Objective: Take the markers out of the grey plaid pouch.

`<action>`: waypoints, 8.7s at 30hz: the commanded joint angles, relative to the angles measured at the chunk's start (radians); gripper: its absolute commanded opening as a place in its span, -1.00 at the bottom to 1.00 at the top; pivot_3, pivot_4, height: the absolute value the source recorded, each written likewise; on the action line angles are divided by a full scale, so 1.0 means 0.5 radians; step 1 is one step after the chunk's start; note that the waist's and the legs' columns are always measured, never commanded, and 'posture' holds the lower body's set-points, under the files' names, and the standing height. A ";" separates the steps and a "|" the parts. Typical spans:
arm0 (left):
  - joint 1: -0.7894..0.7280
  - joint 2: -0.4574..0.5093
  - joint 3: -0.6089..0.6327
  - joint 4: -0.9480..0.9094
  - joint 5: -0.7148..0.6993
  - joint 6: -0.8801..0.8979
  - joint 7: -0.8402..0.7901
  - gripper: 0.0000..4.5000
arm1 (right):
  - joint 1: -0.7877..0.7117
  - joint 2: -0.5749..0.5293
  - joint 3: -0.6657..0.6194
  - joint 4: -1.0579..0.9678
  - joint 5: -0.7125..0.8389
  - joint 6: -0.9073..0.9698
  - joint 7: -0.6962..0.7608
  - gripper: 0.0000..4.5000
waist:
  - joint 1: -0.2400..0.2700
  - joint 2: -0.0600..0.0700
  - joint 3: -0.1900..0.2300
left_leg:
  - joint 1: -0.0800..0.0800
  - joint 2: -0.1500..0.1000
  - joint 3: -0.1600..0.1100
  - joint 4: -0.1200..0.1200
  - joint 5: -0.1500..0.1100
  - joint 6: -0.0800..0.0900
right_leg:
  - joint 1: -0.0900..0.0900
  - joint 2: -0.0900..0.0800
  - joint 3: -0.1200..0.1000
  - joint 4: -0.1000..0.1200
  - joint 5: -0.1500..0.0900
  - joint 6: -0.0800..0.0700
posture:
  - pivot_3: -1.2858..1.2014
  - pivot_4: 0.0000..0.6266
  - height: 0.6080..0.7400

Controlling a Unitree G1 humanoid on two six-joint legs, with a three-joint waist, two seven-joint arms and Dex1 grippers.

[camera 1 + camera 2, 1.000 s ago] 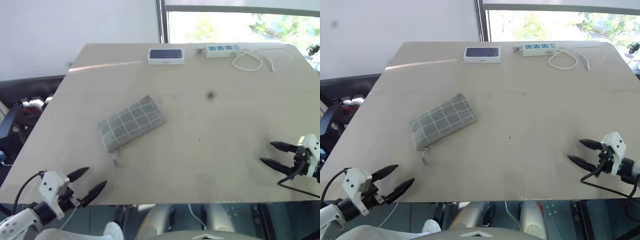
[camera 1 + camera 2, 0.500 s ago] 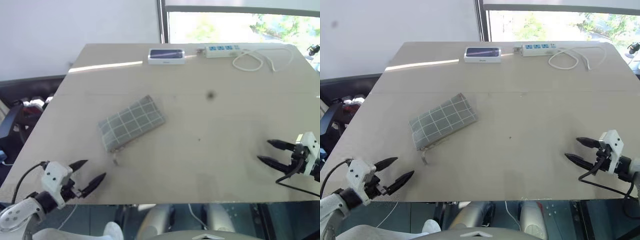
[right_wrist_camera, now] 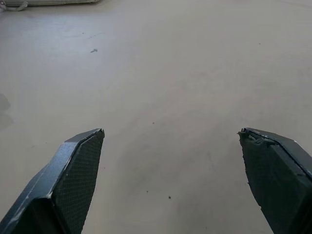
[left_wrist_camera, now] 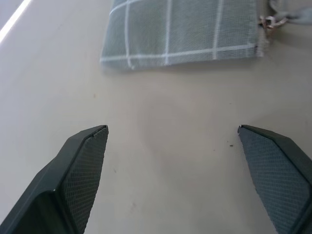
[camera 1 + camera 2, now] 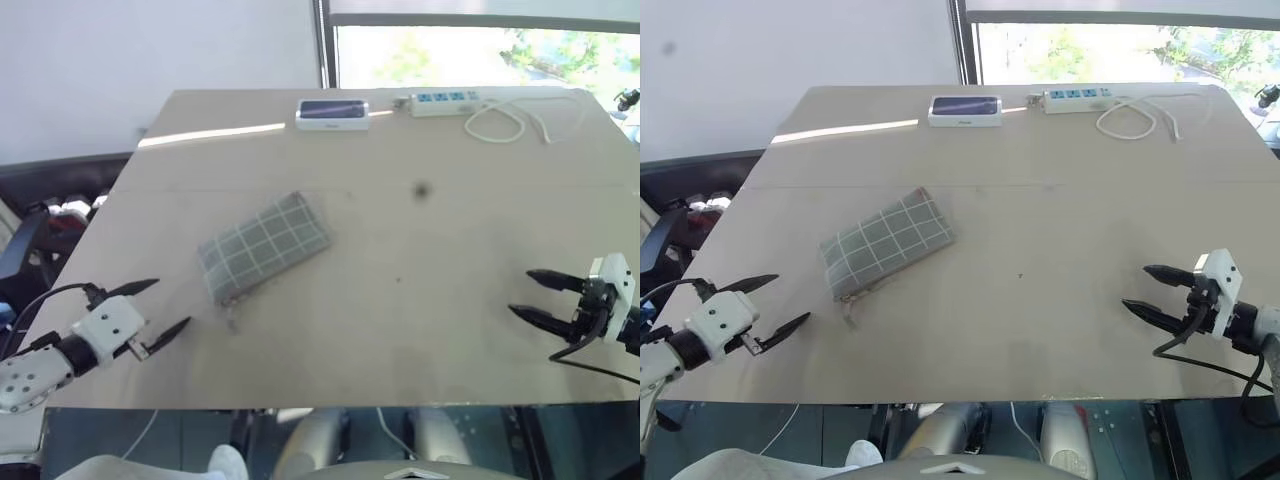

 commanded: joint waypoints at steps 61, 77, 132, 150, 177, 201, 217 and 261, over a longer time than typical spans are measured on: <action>-1.232 -0.572 -1.261 -0.012 0.883 -0.553 0.825 -1.00 | -1.001 0.604 1.141 -0.344 -0.528 0.619 -0.683 -0.88 | -0.058 -0.016 -0.001 | -0.030 -0.004 0.000 0.018 0.006 -0.005 | -0.037 0.003 -0.005 0.031 0.001 0.001 | 0.03 -0.52 0.97; -1.202 -0.688 -1.233 -0.180 0.554 -0.279 0.718 -1.00 | -1.253 0.352 0.533 0.460 -0.763 0.578 -1.415 -0.97 | -0.061 -0.016 -0.001 | -0.030 -0.005 0.002 0.021 0.006 -0.005 | -0.036 0.002 -0.002 0.032 0.001 0.001 | 0.03 -0.52 0.97; -0.966 -1.095 -1.176 -1.042 -0.797 1.384 -0.024 -1.00 | -1.659 -0.269 1.379 -0.752 -0.617 1.098 -0.166 0.97 | -0.053 -0.017 -0.001 | -0.037 -0.003 -0.001 0.037 0.006 -0.004 | -0.032 0.002 -0.003 0.032 0.001 0.001 | 0.03 -0.52 0.97; -0.956 -1.266 -1.180 -0.633 -0.754 1.361 -0.253 -1.00 | -1.648 0.118 1.967 -0.004 -1.315 0.583 -0.193 0.97 | -0.059 -0.026 -0.007 | -0.027 -0.002 -0.002 0.041 0.006 -0.005 | -0.025 0.004 -0.004 0.033 0.001 0.001 | 0.03 -0.52 0.97; -0.907 -1.243 -1.130 -0.590 -0.634 1.286 -0.257 -1.00 | -1.374 -0.224 1.255 -0.860 -1.006 0.989 -0.018 -0.42 | -0.004 -0.027 -0.005 | -0.032 -0.003 -0.007 0.040 0.004 -0.004 | -0.022 0.002 -0.006 0.027 0.001 0.000 | 0.03 -0.52 0.97; -0.827 -1.197 -1.214 -0.638 -0.606 1.284 -0.325 -1.00 | -1.112 -0.210 1.379 -0.785 -1.023 0.881 -0.200 0.60 | -0.008 -0.027 -0.005 | -0.030 -0.003 -0.006 0.039 0.004 -0.004 | -0.022 0.003 -0.005 0.029 0.001 0.000 | 0.03 -0.52 0.97; -0.853 -1.213 -1.214 -0.606 -0.610 1.291 -0.314 -1.00 | -1.030 -0.177 1.467 -0.699 -1.098 0.782 -0.202 -0.83 | -0.006 -0.028 -0.005 | -0.028 -0.003 -0.006 0.040 0.004 -0.004 | -0.021 0.003 -0.005 0.028 0.001 0.000 | 0.03 -0.52 0.97; -0.965 -1.282 -1.087 -0.688 -0.814 1.575 -0.223 -1.00 | -0.977 -0.459 1.182 -1.007 -0.713 1.054 -0.414 -0.83 | -0.003 -0.027 -0.001 | -0.032 -0.003 -0.007 0.039 0.004 -0.003 | -0.022 0.002 -0.007 0.027 0.001 0.000 | 0.03 -0.52 0.97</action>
